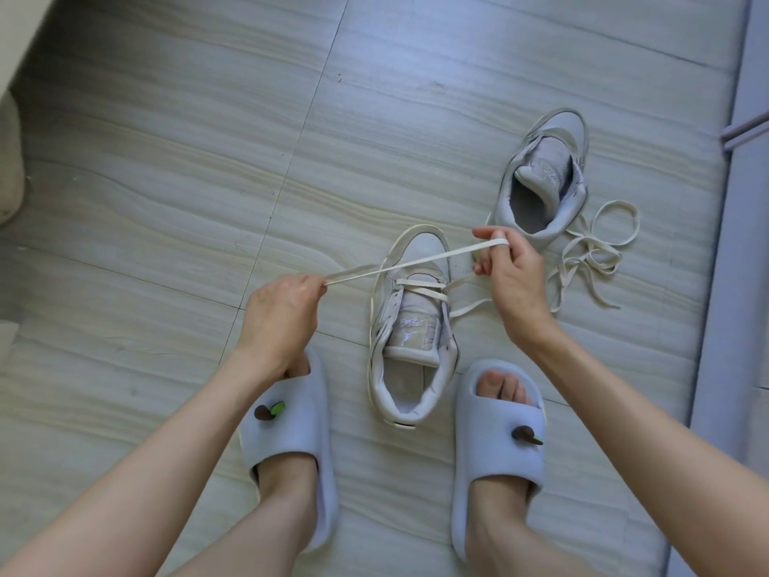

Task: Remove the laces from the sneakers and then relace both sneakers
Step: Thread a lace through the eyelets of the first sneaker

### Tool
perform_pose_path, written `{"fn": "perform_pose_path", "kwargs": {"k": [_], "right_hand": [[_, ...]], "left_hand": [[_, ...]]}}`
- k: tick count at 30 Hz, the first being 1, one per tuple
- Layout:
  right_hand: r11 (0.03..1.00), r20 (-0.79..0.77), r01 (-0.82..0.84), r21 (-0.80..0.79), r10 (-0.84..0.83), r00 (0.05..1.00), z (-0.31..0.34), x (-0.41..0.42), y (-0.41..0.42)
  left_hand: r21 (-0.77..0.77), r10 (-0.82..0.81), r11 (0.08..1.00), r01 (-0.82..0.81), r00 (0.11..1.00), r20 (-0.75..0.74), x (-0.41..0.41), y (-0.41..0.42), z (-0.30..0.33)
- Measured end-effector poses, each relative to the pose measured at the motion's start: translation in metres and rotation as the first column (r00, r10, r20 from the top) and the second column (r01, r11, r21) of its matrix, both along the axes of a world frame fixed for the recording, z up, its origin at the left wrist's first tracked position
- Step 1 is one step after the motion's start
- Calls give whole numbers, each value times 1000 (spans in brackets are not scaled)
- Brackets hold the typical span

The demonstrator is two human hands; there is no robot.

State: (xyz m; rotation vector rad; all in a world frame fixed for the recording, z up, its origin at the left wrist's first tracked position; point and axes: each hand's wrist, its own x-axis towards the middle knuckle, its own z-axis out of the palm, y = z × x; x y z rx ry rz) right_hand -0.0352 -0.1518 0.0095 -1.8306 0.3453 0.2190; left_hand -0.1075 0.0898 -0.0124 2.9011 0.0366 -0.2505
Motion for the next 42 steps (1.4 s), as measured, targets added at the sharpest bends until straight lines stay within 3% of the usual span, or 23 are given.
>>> {"fn": "perform_pose_path", "kwargs": {"k": [6, 13, 16, 20, 24, 28, 31, 33, 35, 37, 40, 42], "right_hand": [[972, -43, 65, 224, -57, 997, 10, 3, -1], [970, 102, 37, 242, -63, 993, 31, 19, -2], [940, 35, 128, 318, -146, 989, 33, 27, -3], [815, -141, 331, 476, -301, 943, 34, 33, -7], [767, -205, 382, 515, -323, 924, 33, 35, -15], [758, -184, 388, 524, -344, 921, 32, 41, -21], [863, -164, 336, 376, -295, 941, 27, 43, -23], [984, -117, 161, 78, -151, 982, 22, 40, -22], [943, -78, -108, -316, 87, 993, 15, 34, -20], [780, -21, -256, -571, 297, 955, 13, 25, -15], [642, 113, -197, -741, 408, 906, 13, 9, -3], [673, 96, -269, -689, 453, 886, 12, -2, 6]], "left_hand": [[21, 126, 992, -125, 991, -45, -12, 21, -11], [-30, 168, 985, -168, 986, -7, -6, 20, -9], [-83, 203, 975, -208, 977, -66, -2, 18, -10], [-151, 245, 952, -265, 960, -138, -4, 18, -14], [-166, 279, 936, -312, 941, -192, -6, 19, -17], [-270, 432, 804, -530, 833, -347, 1, 23, -17], [-476, 520, 479, -738, 675, -523, 8, 18, -13], [-542, 467, 284, -791, 608, -643, 13, 8, -8], [-556, 408, 235, -797, 600, -688, 19, -5, -6], [-565, 378, 260, -783, 621, -687, 27, -19, -4], [-579, 362, 218, -785, 617, -699, 39, -37, -5], [-590, 355, 164, -791, 605, -712, 44, -48, -6]]}}
